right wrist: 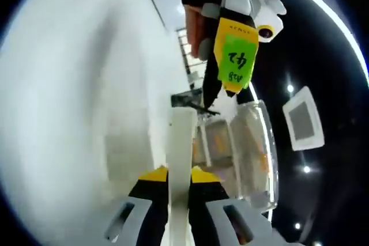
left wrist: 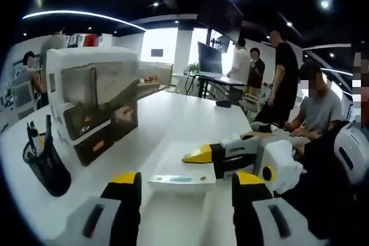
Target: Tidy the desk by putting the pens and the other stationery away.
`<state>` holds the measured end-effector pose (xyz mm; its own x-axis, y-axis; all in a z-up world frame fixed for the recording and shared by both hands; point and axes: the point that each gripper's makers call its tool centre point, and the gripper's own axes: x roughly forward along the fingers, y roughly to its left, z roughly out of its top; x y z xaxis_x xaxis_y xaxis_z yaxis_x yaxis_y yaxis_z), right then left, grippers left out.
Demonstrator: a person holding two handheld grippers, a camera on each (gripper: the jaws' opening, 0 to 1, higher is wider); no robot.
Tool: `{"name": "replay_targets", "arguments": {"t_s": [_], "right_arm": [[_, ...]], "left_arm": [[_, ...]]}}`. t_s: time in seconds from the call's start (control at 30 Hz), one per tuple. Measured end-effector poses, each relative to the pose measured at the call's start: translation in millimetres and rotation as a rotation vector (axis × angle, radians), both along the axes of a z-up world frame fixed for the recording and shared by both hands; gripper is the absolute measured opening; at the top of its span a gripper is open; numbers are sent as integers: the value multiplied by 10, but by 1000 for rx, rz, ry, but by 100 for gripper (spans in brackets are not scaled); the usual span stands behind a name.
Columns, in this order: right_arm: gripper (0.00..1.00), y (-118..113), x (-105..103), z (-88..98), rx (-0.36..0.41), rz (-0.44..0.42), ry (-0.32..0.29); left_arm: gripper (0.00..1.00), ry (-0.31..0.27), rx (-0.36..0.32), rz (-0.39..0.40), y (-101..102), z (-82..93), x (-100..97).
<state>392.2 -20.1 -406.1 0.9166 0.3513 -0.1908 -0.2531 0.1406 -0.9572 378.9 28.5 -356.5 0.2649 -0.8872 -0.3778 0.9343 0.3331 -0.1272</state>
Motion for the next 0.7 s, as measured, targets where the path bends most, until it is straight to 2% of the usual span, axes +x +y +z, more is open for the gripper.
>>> {"name": "replay_targets", "arguments": {"t_s": [0.2,0.27,0.6,0.7], "right_arm": [[9,-105,-18,181,-44,12,-34],[9,-165,-29,256,-64,21,-36],[9,-471,-107,640,-63,14,-53],[9,-558,-161,777,-38,18,-57]], "left_arm": [[63,-28,-29,5,17,143,-56],[63,-47,-70,7,5,269,-91],[66,-108,-118,57,138,544,-83],[66,-121,-133,72,199,610,-66]]}}
